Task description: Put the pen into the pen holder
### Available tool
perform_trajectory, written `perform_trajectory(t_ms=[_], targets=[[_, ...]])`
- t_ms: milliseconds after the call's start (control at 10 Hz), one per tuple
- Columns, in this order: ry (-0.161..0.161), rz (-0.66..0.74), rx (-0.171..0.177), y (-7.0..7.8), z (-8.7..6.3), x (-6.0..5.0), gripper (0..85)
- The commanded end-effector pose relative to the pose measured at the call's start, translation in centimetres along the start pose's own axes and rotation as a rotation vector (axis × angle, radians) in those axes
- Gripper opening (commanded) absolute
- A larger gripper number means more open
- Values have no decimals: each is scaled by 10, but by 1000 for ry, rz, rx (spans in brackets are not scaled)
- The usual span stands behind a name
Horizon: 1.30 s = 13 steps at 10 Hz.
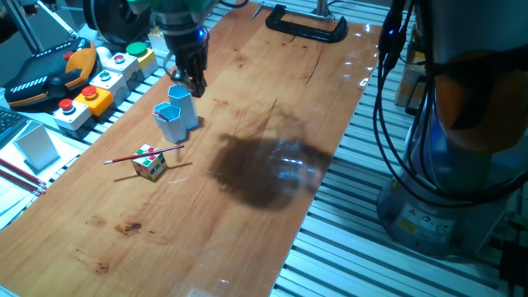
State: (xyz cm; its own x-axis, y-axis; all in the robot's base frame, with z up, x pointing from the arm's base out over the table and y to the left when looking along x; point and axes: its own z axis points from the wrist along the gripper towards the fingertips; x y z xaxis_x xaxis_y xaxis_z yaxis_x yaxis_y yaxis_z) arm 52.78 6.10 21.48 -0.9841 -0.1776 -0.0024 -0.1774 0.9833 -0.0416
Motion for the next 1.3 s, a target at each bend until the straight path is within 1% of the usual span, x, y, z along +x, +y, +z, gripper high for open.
perform_trajectory(t_ms=[0, 200, 300, 600, 700, 800, 900, 1000, 1200], targets=[[6, -22, 7, 3, 2, 1, 7], [19, -22, 24, 9, 7, -1, 7], [24, -9, 20, 11, 8, -3, 7], [55, -50, 45, 10, 16, -8, 7], [56, -51, 52, 11, 18, -9, 7], [56, -67, 25, 12, 18, -9, 7], [49, -95, 9, 13, 20, -8, 7], [42, -113, 11, 15, 22, -8, 7], [39, -170, 67, 16, 26, -10, 7]])
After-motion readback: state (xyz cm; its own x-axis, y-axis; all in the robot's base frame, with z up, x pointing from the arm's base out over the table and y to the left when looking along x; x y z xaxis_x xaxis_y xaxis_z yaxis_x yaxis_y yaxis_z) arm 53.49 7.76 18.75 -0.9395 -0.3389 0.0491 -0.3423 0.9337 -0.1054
